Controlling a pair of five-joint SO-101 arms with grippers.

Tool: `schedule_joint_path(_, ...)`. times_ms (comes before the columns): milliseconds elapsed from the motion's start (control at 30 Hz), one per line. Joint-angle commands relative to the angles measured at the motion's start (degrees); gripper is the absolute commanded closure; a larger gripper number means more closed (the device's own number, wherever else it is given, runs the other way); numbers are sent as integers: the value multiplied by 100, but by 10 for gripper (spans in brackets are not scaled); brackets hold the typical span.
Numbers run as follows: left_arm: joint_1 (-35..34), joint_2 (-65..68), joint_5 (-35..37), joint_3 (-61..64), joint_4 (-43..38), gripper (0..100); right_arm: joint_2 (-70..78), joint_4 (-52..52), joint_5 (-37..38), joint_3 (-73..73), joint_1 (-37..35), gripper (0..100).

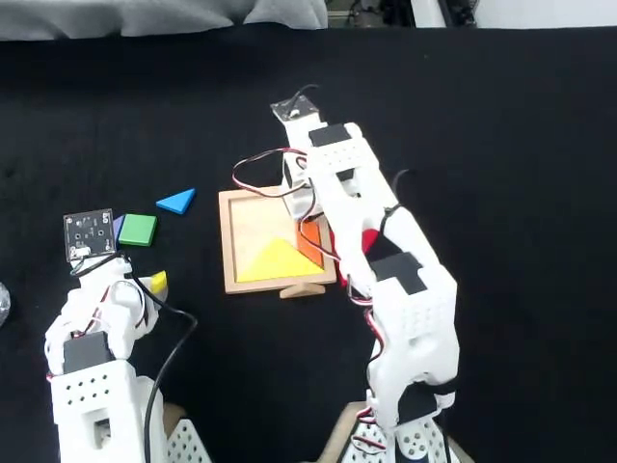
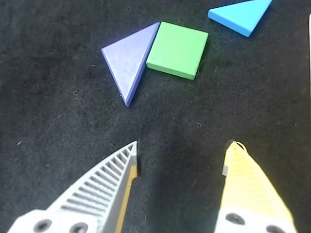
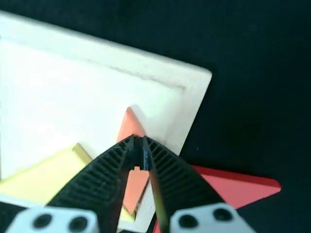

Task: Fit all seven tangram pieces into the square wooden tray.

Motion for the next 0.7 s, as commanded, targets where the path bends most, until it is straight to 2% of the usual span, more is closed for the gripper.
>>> schedule_joint_path(0,66,-70,-70,-31,-35,719,-259,88,26,-40,-70,988)
schedule_joint_path(333,66,-70,-70,-31,-35,719,-2053,-167,70,1305,-105,988)
schedule_joint_path(533,66,-70,-70,-31,-35,719,-3363,-1152,993,2844,-114,987)
schedule_joint_path(667,66,-70,-70,-31,-44,719,-4004,-1433,1618,3530,-114,980)
